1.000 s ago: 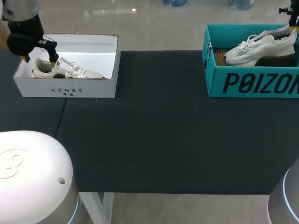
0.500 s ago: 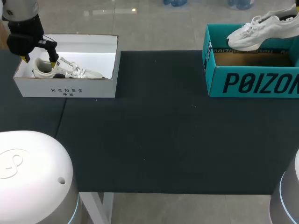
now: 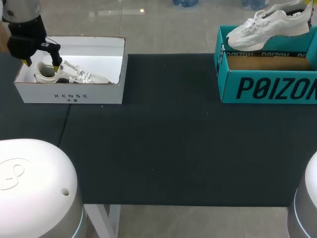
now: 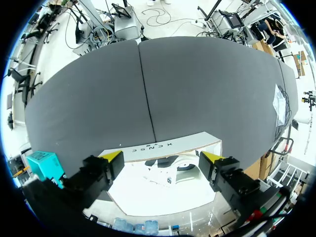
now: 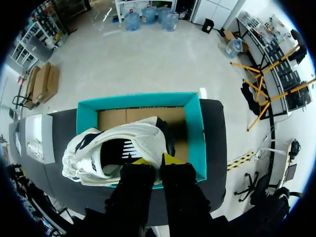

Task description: Take the shoe out of the shoebox, open the shoe tongue, remove and reinsert the insole, then place the shoe into the shoebox

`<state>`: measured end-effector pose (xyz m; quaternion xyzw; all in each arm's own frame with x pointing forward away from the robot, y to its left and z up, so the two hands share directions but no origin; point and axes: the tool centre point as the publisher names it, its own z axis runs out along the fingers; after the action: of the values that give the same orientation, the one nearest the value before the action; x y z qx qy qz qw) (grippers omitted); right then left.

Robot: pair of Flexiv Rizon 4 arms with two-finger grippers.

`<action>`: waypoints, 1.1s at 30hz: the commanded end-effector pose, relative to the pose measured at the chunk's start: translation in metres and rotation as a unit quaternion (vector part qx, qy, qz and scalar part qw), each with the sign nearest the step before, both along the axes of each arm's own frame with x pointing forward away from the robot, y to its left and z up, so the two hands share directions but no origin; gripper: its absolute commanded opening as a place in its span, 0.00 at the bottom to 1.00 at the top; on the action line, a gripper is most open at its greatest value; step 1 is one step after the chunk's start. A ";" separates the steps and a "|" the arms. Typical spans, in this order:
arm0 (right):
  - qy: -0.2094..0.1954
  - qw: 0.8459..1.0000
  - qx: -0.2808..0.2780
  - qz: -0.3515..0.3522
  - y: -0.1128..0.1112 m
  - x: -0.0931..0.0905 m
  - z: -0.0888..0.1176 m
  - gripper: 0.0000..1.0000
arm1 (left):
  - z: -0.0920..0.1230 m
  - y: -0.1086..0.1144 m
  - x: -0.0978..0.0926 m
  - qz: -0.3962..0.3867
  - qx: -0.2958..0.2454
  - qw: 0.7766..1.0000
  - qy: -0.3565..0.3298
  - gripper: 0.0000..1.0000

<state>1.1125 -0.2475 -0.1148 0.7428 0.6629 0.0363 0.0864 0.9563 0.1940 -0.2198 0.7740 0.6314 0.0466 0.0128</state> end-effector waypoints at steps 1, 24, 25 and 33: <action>-0.047 0.999 -0.018 0.001 0.030 -0.048 0.012 0.00 | 0.000 0.000 -0.001 -0.001 0.000 1.000 -0.001 1.00; -0.089 0.996 -0.012 0.026 0.094 -0.102 0.063 0.00 | 0.000 0.000 -0.001 -0.001 0.000 1.000 -0.001 1.00; -0.091 0.995 -0.011 0.033 0.099 -0.105 0.066 0.00 | 0.000 0.000 -0.001 -0.001 0.000 1.000 -0.001 1.00; -0.081 0.993 -0.018 0.079 0.156 -0.128 0.076 0.00 | 0.000 0.000 -0.001 -0.001 0.000 1.000 -0.001 1.00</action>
<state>0.9948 -0.1069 -0.0423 0.6817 0.7138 0.0896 0.1333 0.9563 0.1940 -0.2198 0.7740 0.6314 0.0466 0.0128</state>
